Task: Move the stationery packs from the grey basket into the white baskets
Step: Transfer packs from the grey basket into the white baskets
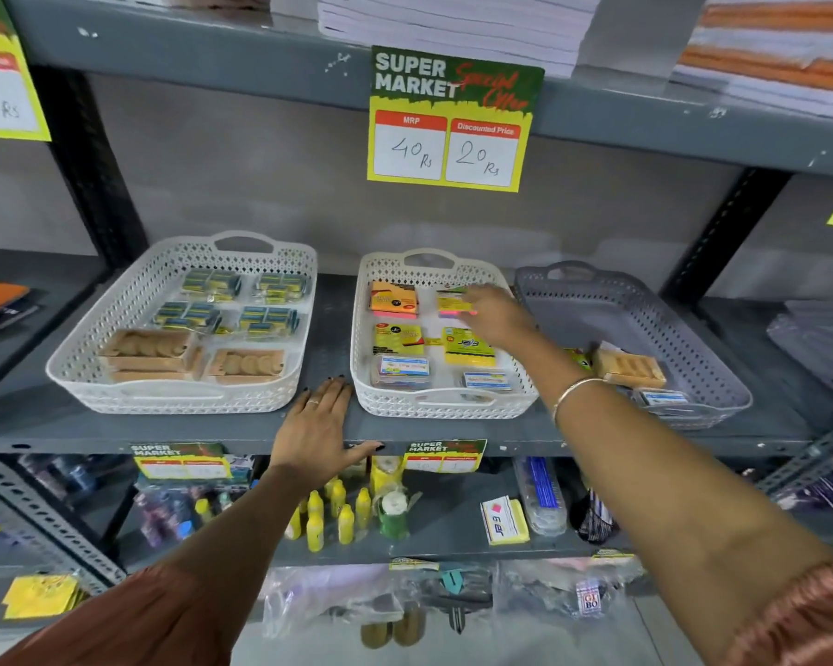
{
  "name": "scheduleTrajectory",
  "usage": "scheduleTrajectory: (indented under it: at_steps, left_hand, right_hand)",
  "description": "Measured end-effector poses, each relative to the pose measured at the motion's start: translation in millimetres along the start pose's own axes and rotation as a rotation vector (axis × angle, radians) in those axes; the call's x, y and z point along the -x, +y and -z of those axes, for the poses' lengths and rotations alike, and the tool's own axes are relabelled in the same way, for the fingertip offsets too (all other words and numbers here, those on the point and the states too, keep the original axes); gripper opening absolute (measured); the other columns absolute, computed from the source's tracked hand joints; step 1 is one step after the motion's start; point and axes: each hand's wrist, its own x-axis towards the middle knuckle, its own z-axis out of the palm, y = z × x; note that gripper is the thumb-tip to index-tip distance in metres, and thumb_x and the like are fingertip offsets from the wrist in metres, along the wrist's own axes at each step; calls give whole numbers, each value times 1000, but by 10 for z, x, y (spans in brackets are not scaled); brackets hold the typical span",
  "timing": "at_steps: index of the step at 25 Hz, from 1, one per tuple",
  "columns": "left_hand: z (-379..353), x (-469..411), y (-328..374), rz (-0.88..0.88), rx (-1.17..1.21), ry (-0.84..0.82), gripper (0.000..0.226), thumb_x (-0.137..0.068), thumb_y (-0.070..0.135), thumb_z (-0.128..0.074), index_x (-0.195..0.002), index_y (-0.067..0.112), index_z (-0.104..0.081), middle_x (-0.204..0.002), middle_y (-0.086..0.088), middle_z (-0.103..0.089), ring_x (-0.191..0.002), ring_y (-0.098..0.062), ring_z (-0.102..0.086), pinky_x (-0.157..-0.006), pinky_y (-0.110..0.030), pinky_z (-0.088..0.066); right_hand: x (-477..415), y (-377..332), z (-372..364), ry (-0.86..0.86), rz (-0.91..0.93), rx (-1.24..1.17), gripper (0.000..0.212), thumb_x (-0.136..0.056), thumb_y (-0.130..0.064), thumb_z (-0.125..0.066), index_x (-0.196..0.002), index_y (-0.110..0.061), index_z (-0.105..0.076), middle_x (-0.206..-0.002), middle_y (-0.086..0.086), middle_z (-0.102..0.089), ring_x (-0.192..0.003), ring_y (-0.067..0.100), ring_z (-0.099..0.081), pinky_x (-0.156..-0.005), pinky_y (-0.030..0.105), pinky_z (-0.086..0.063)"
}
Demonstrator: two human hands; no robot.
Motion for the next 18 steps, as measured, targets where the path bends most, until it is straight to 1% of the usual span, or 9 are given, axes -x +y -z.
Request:
scheduleTrajectory:
  at_steps: [2,3,4,5,6,9,12,14,18]
  left_hand:
    - [14,-2,14,-2,-5,5,102,-70,79,-23,-139,5,-37,-143,-12,-43,-132,-26,-36,-110,-43,-27]
    - [21,-2,19,-2,-5,3,101,-71,79,-24,-137,4,-38,-142,-12,-44,-131,-26,-38,-109,-44,-28]
    - [27,5,21,-2,-3,2,101,-71,78,-25,-137,4,-40,-141,-13,-45,-130,-27,-40,-108,-44,-29]
    - [31,6,24,0,-1,1,100,-71,78,-25,-136,4,-40,-140,-13,-46,-130,-27,-41,-108,-45,-30]
    - [33,1,27,1,-1,2,100,-71,78,-26,-136,3,-41,-140,-13,-47,-129,-28,-42,-107,-45,-31]
    - [30,-4,28,9,-1,-2,98,-71,77,-29,-133,2,-44,-136,-15,-50,-126,-30,-45,-105,-46,-34]
    - [27,-13,31,12,1,-20,97,-72,77,-31,-132,1,-45,-135,-16,-51,-125,-31,-46,-104,-47,-35]
    - [38,-6,33,11,-2,-23,97,-72,76,-32,-131,1,-46,-135,-17,-51,-124,-31,-47,-104,-48,-36]
    - [52,2,46,13,-4,-25,95,-72,75,-34,-130,1,-47,-133,-17,-53,-123,-31,-48,-103,-48,-37]
  right_hand:
    - [-13,453,143,172,-172,49,31,-92,-14,-51,-120,-4,-60,-126,18,-60,-117,33,-56,-95,36,-48]
    - [24,682,184,199,-259,102,30,-91,-8,-49,-119,-2,-61,-123,20,-62,-114,35,-58,-93,38,-49]
    - [80,903,203,168,-328,177,32,-90,-2,-48,-120,0,-59,-122,22,-62,-114,36,-58,-93,39,-50]
    - [138,1107,204,101,-362,260,37,-89,3,-47,-125,2,-56,-125,24,-59,-117,38,-56,-95,41,-50]
    - [176,1279,184,24,-362,330,43,-88,5,-46,-131,2,-50,-130,25,-55,-121,39,-52,-99,43,-48]
    - [150,1489,85,-173,-303,419,58,-87,4,-50,-142,-1,-33,-141,23,-41,-131,39,-38,-107,45,-39]
    - [-24,1533,-63,-315,-228,482,70,-85,0,-57,-147,-4,-26,-151,20,-32,-138,38,-33,-113,46,-33]
    - [-112,1567,-185,-371,-233,501,70,-89,-4,-56,-150,-7,-23,-155,16,-28,-142,35,-30,-116,50,-27]
    - [-211,1625,-297,-388,-305,471,57,-98,-14,-43,-150,-6,-24,-157,16,-25,-145,34,-25,-119,53,-19]
